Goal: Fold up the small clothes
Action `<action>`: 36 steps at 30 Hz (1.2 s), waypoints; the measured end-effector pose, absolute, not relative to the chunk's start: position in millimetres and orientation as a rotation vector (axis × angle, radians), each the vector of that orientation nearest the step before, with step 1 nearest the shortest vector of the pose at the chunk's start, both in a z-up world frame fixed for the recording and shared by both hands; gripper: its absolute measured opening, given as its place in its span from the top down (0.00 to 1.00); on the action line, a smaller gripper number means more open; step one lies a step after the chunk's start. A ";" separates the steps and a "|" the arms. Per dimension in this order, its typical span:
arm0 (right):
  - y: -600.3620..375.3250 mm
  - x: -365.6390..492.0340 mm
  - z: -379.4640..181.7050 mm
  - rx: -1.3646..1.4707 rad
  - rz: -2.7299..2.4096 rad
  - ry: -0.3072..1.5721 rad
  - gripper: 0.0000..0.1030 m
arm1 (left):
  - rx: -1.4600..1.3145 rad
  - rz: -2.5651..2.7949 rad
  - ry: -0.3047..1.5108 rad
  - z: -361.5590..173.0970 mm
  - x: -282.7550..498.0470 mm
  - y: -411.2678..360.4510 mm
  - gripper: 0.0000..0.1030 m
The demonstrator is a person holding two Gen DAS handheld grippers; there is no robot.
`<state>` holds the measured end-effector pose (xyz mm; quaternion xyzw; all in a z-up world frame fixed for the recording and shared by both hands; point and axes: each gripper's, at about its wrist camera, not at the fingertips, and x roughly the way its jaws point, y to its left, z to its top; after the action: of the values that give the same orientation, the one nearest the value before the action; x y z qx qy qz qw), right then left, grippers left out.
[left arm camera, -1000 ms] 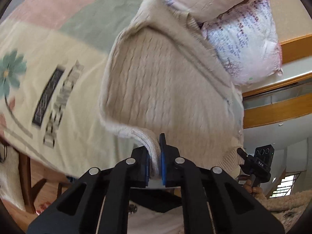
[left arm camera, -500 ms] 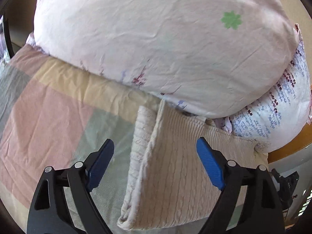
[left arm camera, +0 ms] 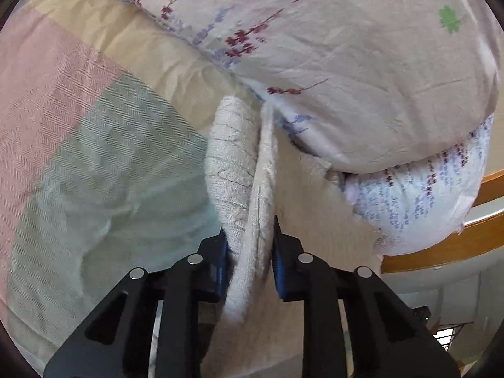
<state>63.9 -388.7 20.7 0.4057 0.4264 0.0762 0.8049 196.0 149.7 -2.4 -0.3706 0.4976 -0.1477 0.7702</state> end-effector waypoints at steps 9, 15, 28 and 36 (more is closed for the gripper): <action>-445.8 87.2 28.1 0.860 0.126 0.845 0.29 | -0.829 -0.931 0.963 111.4 198.2 -72.7 1.00; -468.9 103.8 27.7 0.965 0.200 0.853 0.28 | -0.814 -1.173 1.070 104.9 201.9 -184.5 1.00; -347.0 159.1 2.0 0.802 0.527 1.137 0.40 | -0.555 -0.417 0.984 78.6 156.1 23.3 0.36; -313.6 157.6 26.6 0.600 0.521 1.028 0.85 | -0.600 -0.363 1.037 54.7 154.1 29.6 0.36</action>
<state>157.6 -313.6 26.6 0.2794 0.4785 0.2425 0.7963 154.1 29.6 54.7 -0.2808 0.4852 -0.1698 0.8105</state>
